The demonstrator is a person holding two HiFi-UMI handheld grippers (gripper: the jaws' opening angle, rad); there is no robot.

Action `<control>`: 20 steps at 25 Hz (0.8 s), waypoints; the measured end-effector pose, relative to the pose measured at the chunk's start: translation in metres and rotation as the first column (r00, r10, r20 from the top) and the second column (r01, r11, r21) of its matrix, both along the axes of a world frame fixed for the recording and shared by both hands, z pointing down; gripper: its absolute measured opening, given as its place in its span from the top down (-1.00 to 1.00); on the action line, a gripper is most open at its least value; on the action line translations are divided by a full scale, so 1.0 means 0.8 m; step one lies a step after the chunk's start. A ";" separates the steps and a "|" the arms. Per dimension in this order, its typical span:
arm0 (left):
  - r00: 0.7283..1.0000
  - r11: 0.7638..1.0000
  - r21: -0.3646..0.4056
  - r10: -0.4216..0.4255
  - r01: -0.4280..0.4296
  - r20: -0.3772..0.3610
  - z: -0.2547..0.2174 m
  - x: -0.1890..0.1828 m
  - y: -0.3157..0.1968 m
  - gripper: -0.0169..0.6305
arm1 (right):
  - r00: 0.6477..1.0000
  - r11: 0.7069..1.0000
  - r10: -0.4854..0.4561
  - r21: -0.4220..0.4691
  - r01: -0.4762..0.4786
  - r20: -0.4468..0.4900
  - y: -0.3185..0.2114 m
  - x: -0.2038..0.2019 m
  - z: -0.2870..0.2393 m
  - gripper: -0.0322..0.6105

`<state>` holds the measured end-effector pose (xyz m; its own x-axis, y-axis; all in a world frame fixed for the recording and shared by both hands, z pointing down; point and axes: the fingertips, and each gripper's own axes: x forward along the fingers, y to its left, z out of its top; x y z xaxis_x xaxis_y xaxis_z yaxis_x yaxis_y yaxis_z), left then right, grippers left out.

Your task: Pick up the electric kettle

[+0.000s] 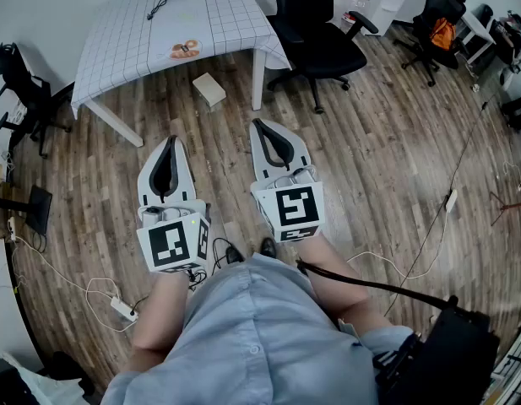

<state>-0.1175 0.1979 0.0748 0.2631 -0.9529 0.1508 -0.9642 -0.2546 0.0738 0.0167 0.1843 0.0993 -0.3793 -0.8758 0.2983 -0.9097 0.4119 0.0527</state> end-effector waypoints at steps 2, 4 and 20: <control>1.000 1.000 0.005 -0.001 0.001 0.001 0.000 0.005 -0.002 0.95 | 1.000 1.000 0.001 0.001 -0.001 0.001 -0.001 0.006 0.002 0.90; 1.000 1.000 0.001 0.001 -0.001 0.003 0.002 0.012 -0.003 0.95 | 1.000 1.000 0.000 -0.006 0.000 0.002 0.000 0.012 0.005 0.90; 1.000 1.000 -0.031 0.000 0.000 0.017 0.031 0.063 -0.039 0.95 | 0.999 0.999 -0.016 -0.044 0.018 0.050 -0.038 0.060 0.037 0.89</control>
<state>-0.0671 0.1670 0.0995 0.2603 -0.9478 0.1843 -0.9654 -0.2524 0.0654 0.0646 0.1536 0.1285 -0.4096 -0.8554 0.3171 -0.9034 0.4286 -0.0108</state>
